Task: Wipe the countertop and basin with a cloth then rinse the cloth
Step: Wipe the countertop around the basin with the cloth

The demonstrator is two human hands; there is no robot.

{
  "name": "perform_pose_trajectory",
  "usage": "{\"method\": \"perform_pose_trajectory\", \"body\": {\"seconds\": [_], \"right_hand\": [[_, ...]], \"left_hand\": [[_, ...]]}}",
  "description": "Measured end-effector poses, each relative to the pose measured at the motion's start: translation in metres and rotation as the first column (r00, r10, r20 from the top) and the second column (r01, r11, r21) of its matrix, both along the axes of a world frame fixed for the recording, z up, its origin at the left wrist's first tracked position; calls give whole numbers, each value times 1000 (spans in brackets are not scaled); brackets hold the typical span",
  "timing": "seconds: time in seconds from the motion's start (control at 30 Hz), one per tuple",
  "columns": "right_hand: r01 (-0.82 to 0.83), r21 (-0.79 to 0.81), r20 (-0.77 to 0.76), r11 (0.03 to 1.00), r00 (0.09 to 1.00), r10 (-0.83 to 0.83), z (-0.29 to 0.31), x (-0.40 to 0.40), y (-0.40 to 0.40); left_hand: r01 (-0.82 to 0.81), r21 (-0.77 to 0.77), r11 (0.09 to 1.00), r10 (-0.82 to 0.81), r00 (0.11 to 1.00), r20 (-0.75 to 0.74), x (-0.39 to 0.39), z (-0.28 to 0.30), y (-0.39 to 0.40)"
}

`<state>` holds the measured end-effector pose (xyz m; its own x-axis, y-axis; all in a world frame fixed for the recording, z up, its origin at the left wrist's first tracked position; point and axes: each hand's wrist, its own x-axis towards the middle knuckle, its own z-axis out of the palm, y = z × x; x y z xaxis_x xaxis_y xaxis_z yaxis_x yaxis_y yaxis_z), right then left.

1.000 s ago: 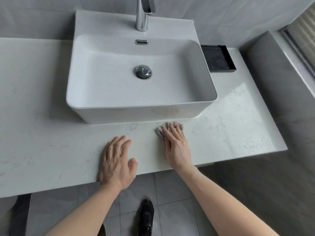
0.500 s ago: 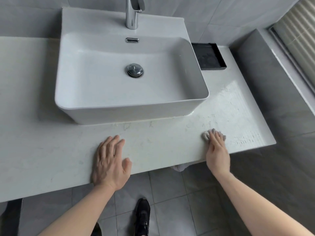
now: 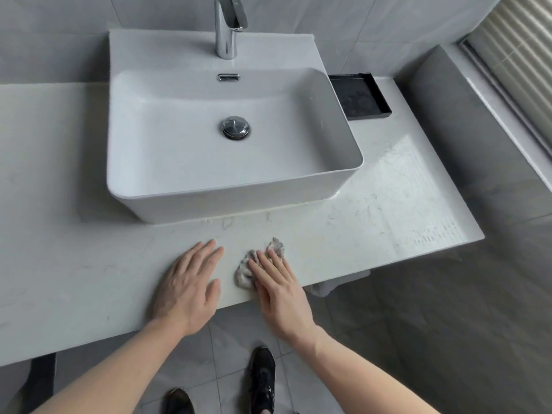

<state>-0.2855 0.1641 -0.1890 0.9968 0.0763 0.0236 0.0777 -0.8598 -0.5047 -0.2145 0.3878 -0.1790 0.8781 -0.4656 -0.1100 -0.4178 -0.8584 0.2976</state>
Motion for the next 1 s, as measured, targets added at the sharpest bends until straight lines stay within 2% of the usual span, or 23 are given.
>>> {"method": "perform_pose_trajectory", "body": {"seconds": [0.1,0.23,0.3,0.4,0.5,0.57,0.63,0.7,0.83,0.93,1.0], "right_hand": [[23,-6,8,1000,1000,-23,5,-4,-33],[256,-17,33,966,966,-256,14,-14,-102],[413,-34,14,910,911,-413,19,-20,-141],[629,-27,-60,777,775,-629,30,-26,-192],[715,57,-117,696,698,-707,41,-17,-193],[677,158,-131,719,736,-664,48,-10,-158],[540,269,-133,798,841,-524,49,-4,-106],[363,300,-90,882,931,-353,41,3,-50],[137,220,-35,966,991,-133,14,10,29],[54,80,15,995,998,-56,1,7,38],[53,50,30,997,998,-55,0,5,24]], "left_hand": [[73,28,997,-73,997,9,3,-4,14],[76,3,997,-76,997,24,1,-10,15],[79,-4,997,-78,996,29,2,-11,15],[78,-1,997,-78,996,35,1,-11,15],[74,-12,997,-74,997,36,1,-11,15],[68,-15,998,-67,997,30,0,-10,14],[63,-22,998,-63,998,20,-1,-8,13],[58,-36,998,-58,998,8,0,-7,13],[20,-83,996,-21,1000,-5,0,-4,16],[-1,-111,994,1,1000,4,0,-3,17],[3,-114,994,-2,1000,10,0,-4,17]]}}
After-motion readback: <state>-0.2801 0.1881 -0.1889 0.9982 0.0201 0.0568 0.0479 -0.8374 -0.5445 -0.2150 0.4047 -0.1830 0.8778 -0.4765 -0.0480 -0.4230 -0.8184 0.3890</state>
